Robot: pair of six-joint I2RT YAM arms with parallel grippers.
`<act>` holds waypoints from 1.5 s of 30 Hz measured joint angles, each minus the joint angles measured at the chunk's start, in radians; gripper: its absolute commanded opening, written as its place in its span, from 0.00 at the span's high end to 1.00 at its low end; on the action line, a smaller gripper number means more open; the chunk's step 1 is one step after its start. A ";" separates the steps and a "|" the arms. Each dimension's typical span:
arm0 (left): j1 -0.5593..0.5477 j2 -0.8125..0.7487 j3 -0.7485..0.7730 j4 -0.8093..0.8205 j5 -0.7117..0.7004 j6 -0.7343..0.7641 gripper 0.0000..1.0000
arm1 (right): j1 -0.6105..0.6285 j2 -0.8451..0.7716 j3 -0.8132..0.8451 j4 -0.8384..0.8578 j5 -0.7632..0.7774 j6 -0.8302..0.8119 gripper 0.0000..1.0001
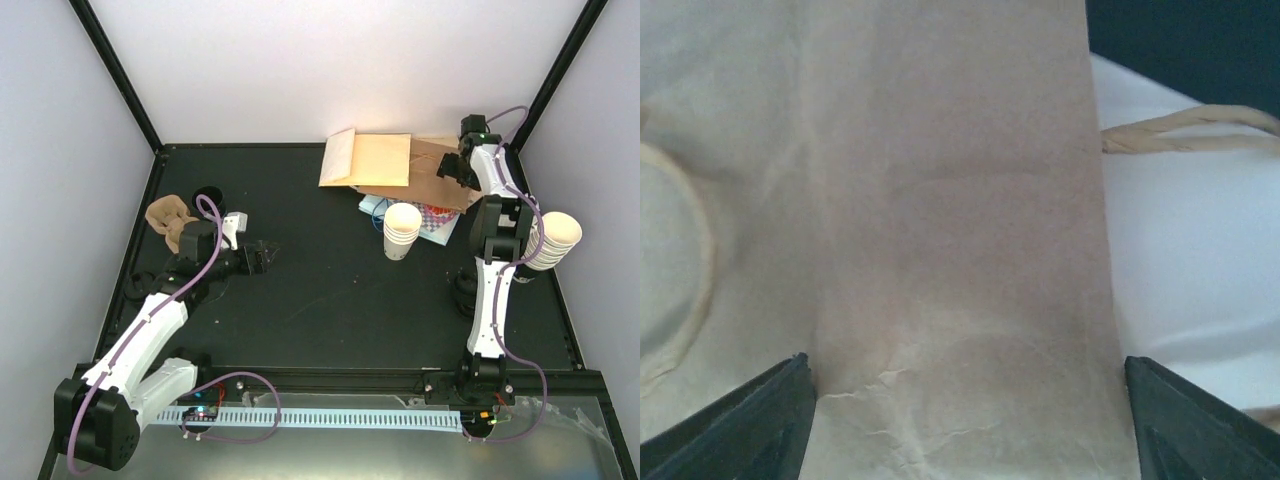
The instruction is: Pack the takeout coffee
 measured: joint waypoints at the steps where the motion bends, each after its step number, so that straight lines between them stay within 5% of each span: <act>1: 0.000 0.000 0.000 0.000 0.000 0.000 0.01 | -0.001 0.001 0.000 0.004 -0.039 0.003 0.24; 13: 0.000 0.000 0.000 -0.001 0.000 0.009 0.01 | -0.010 -0.103 -0.094 0.151 -0.456 0.048 0.98; 28: 0.000 -0.013 0.000 -0.005 0.000 0.017 0.01 | -0.010 -0.199 -0.092 0.179 -0.623 0.039 0.99; 45: 0.000 -0.053 0.000 -0.005 0.001 0.010 0.01 | 0.021 -0.682 0.020 0.155 -0.635 -0.072 0.99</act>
